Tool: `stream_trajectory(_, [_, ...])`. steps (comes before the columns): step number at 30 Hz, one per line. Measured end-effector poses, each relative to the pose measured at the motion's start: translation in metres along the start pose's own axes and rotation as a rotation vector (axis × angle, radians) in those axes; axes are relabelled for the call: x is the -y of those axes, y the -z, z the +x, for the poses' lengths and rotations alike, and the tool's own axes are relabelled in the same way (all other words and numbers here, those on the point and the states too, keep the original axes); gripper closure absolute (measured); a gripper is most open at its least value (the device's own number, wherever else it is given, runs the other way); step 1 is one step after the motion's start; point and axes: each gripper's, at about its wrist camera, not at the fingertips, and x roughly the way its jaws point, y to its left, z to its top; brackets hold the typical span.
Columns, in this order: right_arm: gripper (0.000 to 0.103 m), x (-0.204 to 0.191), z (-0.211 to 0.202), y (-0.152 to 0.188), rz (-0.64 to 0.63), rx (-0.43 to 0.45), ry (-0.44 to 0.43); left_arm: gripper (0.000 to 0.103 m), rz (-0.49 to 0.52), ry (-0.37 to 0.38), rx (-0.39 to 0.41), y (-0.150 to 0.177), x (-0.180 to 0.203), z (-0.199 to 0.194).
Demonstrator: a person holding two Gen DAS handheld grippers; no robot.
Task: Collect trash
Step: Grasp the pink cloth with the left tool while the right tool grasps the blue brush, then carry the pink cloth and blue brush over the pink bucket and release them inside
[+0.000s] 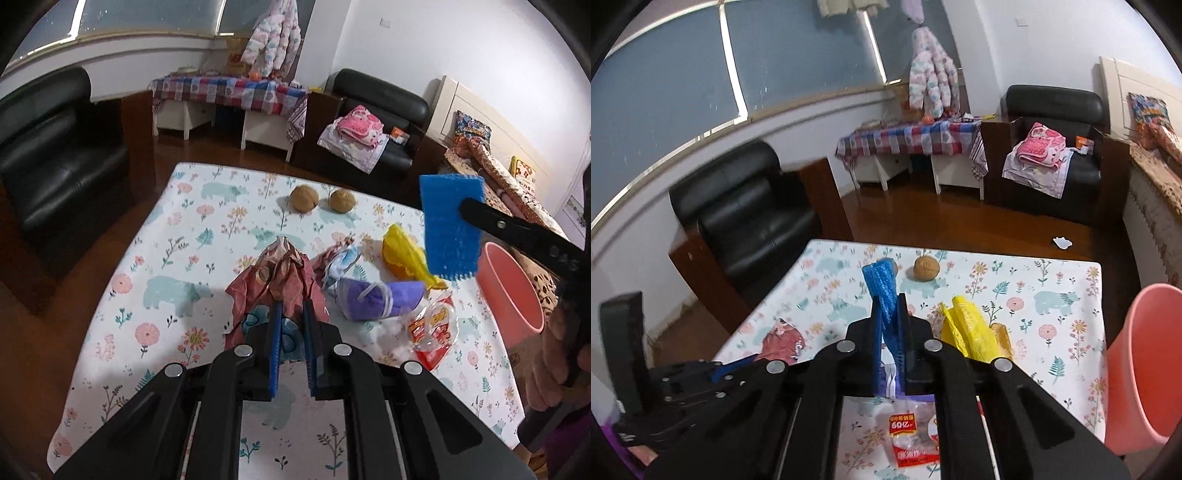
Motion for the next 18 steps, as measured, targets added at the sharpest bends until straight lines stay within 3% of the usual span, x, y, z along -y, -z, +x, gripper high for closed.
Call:
stream_trajectory(5, [0.096, 0.015, -0.028, -0.001, 0.06, 0.052, 0.011, 0.093, 0.005, 0.019, 0.038, -0.005, 0.009, -0.012])
stream_trajectory(18, [0.096, 0.074, -0.071, 0.016, 0.189, 0.108, 0.154, 0.093, 0.059, 0.079, 0.102, -0.024, 0.052, -0.025])
